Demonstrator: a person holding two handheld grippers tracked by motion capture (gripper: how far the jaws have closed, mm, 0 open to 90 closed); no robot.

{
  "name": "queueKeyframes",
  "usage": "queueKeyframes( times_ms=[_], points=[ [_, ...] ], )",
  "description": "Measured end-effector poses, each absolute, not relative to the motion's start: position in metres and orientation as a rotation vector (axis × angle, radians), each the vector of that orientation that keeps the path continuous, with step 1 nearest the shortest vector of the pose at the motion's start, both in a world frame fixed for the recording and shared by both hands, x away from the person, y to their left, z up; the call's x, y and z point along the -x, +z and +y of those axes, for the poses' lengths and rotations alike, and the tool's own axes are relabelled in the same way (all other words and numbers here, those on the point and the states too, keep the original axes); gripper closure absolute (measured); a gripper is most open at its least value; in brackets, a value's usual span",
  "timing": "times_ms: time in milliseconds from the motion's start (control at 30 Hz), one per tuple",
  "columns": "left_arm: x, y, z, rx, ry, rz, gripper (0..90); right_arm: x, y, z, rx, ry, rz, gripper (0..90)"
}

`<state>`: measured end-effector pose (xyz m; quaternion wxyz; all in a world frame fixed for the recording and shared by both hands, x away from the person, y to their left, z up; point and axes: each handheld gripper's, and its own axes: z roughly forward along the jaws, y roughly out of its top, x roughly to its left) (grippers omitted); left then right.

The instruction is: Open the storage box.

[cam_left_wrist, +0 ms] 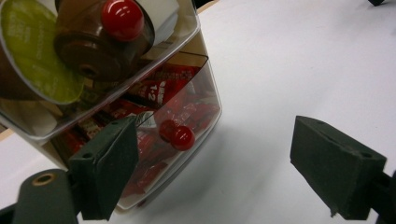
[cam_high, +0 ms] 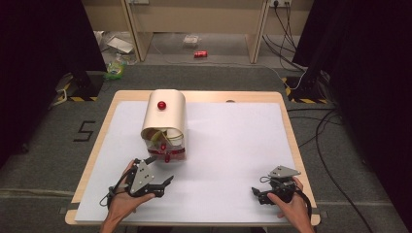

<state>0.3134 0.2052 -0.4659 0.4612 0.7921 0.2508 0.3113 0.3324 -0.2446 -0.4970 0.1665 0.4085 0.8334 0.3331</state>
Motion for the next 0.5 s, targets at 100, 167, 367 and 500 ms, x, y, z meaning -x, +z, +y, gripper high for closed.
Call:
queueKeyframes(
  times_ms=[100, 167, 367, 500],
  points=[
    [-0.314, -0.466, 0.205, -1.950, 0.777, 0.603, 15.2, -0.332, -0.497, -0.245, -1.165, 0.948, 2.371, 0.3],
    [-0.315, -0.466, 0.204, -1.945, 0.768, 0.581, 15.2, -0.332, -0.497, -0.245, -1.161, 0.948, 2.372, 0.2],
    [-0.322, -0.470, 0.201, -1.957, 0.781, 0.540, 15.2, -0.332, -0.497, -0.244, -1.168, 0.949, 2.372, 0.3],
    [-0.324, -0.470, 0.200, -1.965, 0.788, 0.531, 15.2, -0.332, -0.497, -0.245, -1.162, 0.948, 2.372, 0.2]
  ],
)
